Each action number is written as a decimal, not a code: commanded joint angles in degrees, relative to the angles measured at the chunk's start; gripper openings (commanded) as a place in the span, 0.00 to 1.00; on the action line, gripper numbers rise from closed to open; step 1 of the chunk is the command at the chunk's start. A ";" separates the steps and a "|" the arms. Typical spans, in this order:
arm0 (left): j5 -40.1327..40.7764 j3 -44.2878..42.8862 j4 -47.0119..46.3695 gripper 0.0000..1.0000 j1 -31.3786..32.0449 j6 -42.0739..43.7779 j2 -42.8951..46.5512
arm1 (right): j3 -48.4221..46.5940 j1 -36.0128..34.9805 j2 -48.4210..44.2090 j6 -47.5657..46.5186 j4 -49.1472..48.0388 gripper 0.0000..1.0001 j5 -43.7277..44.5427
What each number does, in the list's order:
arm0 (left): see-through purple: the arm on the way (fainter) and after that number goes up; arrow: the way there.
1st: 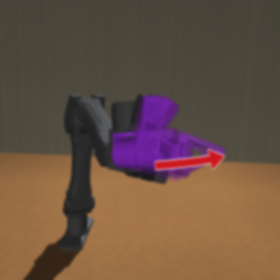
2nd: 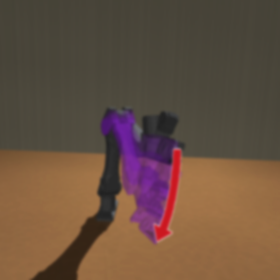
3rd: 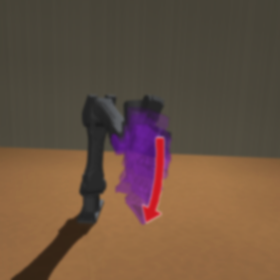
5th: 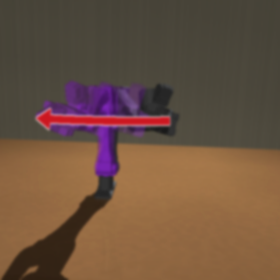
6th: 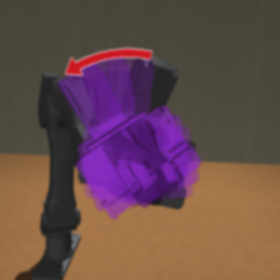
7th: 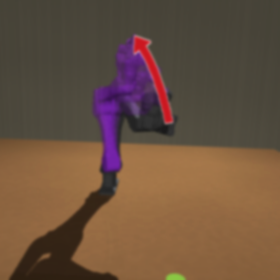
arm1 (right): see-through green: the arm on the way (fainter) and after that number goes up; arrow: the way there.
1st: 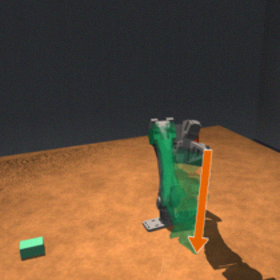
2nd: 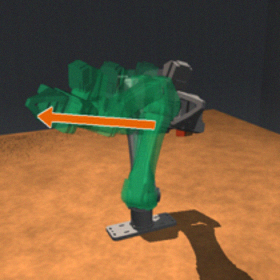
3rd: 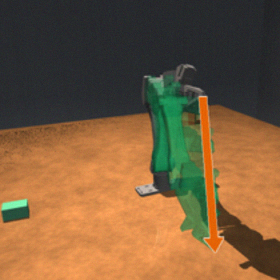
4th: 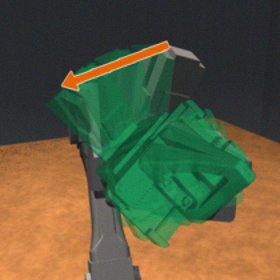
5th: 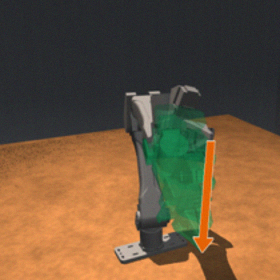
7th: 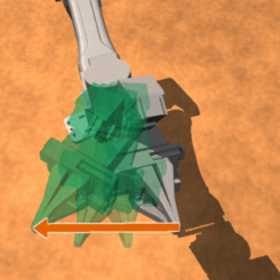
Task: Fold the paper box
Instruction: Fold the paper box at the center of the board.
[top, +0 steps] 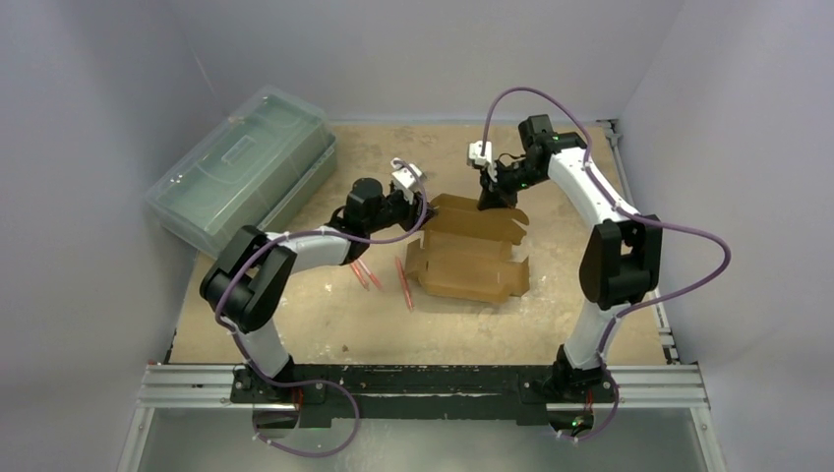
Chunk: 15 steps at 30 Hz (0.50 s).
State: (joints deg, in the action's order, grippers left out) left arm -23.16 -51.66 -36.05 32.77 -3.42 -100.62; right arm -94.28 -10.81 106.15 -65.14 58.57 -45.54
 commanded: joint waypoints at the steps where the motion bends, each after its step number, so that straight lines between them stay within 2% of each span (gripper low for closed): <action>1: 5.99 1.46 0.24 0.41 -3.37 -13.37 5.37 | 3.57 0.10 -6.25 -0.18 -2.24 0.00 0.40; 5: 7.84 6.95 0.70 0.70 -5.89 -19.98 12.57 | 5.31 0.10 -9.16 1.54 -2.90 0.00 0.64; 8: 11.77 9.99 7.24 0.89 -6.17 -23.49 17.57 | 5.49 0.10 -9.93 2.66 -2.28 0.00 -0.26; 11: 8.53 13.02 10.94 0.90 -6.28 -25.73 20.24 | 5.15 0.09 -9.91 3.35 -0.96 0.00 -0.97; 15: 1.73 19.45 7.79 0.89 -6.23 -29.72 21.66 | 4.70 0.12 -10.04 3.93 0.30 0.00 -1.41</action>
State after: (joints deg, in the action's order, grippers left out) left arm -15.73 -37.78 -29.02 26.39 -26.96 -80.12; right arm -88.95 -10.81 97.34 -62.63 57.49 -44.91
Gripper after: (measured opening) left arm 0.898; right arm 0.008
